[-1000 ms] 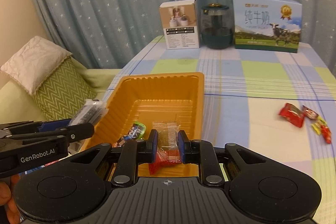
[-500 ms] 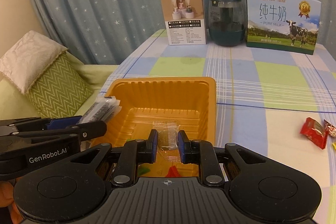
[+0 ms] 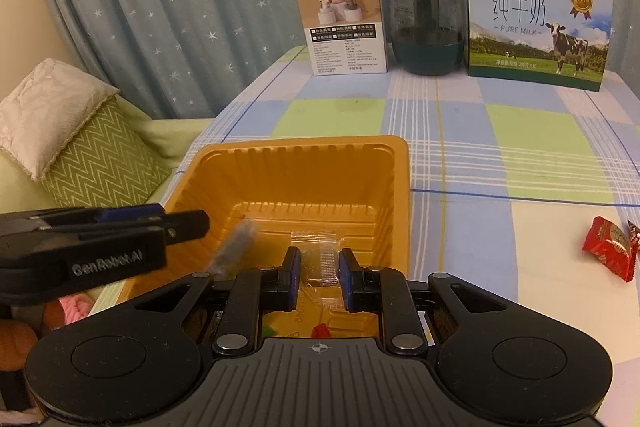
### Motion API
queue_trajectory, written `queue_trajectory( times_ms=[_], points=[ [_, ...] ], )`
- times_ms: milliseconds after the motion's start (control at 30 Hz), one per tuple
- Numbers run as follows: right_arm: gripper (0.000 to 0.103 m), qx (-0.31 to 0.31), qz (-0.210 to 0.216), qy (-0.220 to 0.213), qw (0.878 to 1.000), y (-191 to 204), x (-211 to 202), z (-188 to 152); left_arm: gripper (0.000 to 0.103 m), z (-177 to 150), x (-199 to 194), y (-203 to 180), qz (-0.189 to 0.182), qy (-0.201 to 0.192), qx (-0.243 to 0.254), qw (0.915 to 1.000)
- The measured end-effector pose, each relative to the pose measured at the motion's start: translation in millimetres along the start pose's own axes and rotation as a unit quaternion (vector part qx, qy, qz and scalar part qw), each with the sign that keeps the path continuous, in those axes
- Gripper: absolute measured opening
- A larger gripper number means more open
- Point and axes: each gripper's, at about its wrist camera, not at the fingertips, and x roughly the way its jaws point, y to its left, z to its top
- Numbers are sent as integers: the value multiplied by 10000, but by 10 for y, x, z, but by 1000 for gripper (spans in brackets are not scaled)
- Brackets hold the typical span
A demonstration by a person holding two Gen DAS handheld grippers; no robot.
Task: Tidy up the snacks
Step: 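Carry both snacks over the orange tray and open both tools to drop them, then move both open tools back toward the remaining red candies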
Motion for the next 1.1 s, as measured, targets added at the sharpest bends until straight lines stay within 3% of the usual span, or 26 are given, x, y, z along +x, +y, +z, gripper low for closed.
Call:
queue_trajectory(
  times_ms=[500, 533, 567, 633, 933, 1100],
  points=[
    [23, 112, 257, 21, 9996, 69, 1, 49, 40, -111, -416, 146, 107, -177, -170, 9996],
    [32, 125, 275, -2, 9995, 58, -12, 51, 40, -122, -440, 148, 117, -185, -172, 9996],
    [48, 132, 293, -40, 9995, 49, -34, 48, 40, -131, -461, 150, 123, -186, -176, 9996],
    [59, 134, 323, -127, 9993, 32, -95, 40, 40, -155, -506, 152, 113, -200, -203, 9995],
    [59, 421, 71, -313, 9986, -180, -596, -144, 41, -247, -792, 45, 98, -277, -216, 9993],
    [59, 721, -147, -371, 9966, -335, -945, -317, 47, -300, -973, -73, 88, -281, -217, 9993]
  ],
)
